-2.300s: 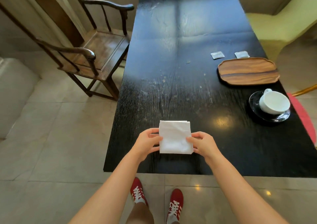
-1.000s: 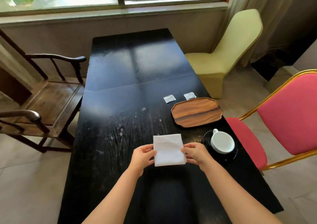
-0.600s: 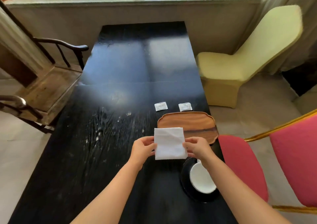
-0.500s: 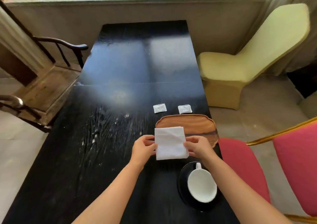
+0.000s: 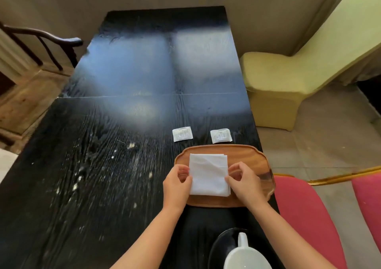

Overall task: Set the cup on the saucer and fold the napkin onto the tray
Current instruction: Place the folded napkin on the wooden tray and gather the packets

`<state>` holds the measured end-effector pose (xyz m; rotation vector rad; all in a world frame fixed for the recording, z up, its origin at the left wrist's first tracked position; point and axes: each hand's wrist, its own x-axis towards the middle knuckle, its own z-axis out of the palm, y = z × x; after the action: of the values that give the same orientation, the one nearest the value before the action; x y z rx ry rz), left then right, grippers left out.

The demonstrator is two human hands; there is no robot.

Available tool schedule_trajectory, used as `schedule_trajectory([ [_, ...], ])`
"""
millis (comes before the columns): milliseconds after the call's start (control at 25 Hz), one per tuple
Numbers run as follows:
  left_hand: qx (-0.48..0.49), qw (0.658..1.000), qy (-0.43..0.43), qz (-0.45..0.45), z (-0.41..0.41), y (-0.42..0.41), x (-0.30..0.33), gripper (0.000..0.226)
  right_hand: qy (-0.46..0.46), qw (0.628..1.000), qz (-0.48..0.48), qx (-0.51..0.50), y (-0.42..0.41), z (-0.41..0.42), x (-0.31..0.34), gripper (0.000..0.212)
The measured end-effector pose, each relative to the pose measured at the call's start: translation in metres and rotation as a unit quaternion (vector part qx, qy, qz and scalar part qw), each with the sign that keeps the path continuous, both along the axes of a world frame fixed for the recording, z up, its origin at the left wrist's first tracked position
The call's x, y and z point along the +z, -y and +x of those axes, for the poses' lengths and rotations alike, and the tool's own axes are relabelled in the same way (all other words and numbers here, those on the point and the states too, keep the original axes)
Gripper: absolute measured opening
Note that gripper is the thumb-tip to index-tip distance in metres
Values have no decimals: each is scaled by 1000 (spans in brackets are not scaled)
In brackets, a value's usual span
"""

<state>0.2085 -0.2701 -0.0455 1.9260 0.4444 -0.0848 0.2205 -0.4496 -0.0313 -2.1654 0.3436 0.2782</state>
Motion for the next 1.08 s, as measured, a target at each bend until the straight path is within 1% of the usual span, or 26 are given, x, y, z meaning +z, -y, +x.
schedule_trajectory([
  [160,1,999,38,15,-2,4,-14,24,55,998,-38,-2,1,-6,-15,9],
  [280,-4,998,56,35,-5,6,-15,26,109,991,-74,-5,0,-10,-23,10],
  [320,-16,995,75,59,-7,5,-16,30,131,988,-86,2,0,-11,-24,12],
  [360,-36,987,112,109,-9,4,-18,34,162,981,-109,16,-1,-11,-26,18],
  [400,-70,969,156,180,-9,3,-21,41,201,967,-149,41,-2,-9,-29,29],
  [440,-119,939,195,258,-9,2,-26,49,240,947,-195,81,-3,-7,-33,39],
  [480,-173,901,218,332,-8,1,-32,56,270,925,-237,124,-4,-5,-35,48],
  [520,-221,866,221,391,-5,0,-38,61,282,905,-272,165,-5,-2,-38,52],
  [560,-255,841,213,428,-2,0,-43,65,272,892,-299,201,-4,1,-41,54],
  [600,-277,828,197,445,1,0,-47,67,252,885,-318,228,-3,3,-43,54],
  [720,-302,819,165,459,7,-2,-55,69,210,866,-364,269,2,4,-52,57],
  [800,-304,813,165,469,8,-4,-58,69,197,857,-385,282,3,5,-55,59],
  [880,-297,816,165,467,9,-3,-59,70,190,855,-389,287,3,6,-55,59],
  [960,-293,820,164,463,7,0,-57,69,192,860,-375,287,3,5,-55,59],
  [1080,-287,820,224,442,8,-4,-47,62,233,888,-291,269,7,12,-43,53],
])
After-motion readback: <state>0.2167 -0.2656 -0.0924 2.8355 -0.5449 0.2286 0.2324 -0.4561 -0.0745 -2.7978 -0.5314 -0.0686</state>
